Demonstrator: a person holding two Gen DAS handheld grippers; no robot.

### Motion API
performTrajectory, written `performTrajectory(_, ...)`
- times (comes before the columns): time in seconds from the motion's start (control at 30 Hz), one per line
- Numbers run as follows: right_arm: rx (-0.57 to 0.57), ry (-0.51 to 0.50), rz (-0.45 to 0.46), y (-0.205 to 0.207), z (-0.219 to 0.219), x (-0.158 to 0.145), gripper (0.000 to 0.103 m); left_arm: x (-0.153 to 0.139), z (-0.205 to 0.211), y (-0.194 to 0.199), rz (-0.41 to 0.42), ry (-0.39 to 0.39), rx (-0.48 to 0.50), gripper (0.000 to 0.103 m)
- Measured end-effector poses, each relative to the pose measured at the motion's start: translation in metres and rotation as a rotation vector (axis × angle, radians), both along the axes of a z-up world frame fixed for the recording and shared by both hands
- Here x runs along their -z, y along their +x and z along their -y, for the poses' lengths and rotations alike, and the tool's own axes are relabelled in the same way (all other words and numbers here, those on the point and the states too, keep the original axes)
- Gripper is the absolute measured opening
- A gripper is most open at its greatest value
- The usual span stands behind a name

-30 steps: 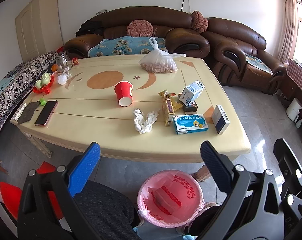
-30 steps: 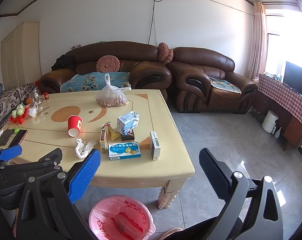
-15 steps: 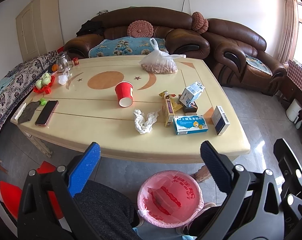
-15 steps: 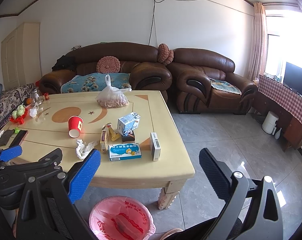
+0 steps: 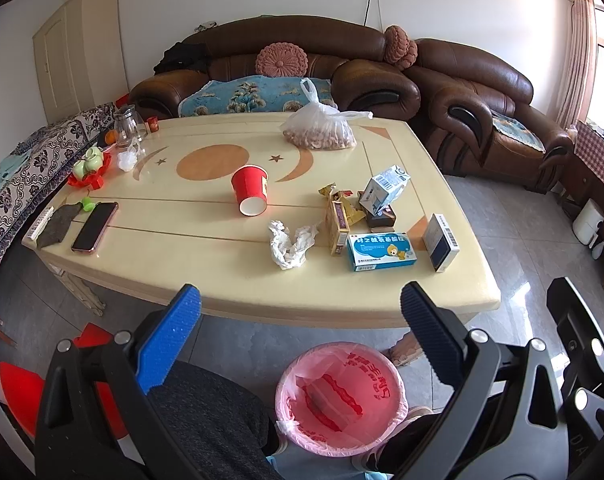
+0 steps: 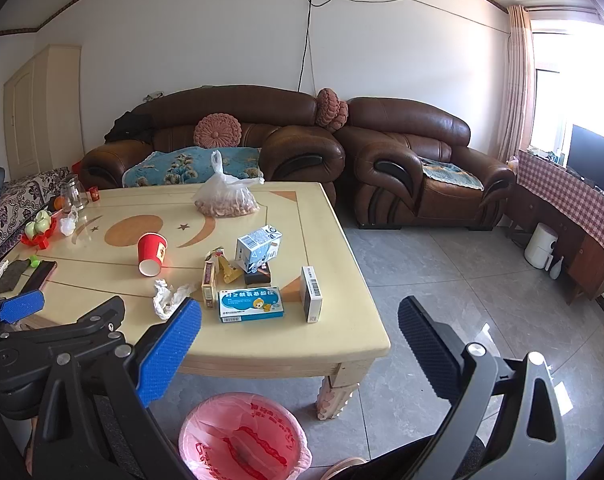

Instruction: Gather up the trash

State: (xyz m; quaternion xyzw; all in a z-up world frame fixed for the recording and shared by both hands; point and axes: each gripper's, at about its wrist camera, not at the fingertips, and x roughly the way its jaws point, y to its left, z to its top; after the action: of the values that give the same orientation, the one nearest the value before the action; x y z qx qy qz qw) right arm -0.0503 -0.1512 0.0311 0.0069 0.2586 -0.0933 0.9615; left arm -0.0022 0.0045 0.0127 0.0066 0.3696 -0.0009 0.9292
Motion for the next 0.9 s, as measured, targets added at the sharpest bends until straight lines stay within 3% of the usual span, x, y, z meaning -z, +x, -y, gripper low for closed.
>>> performTrajectory(0.9, -0.006, 0.0, 0.004, 0.0, -0.011, -0.01, 0.096, -0.002, -0.002, -0.003, 0.001, -0.015, 0.004, 0.098)
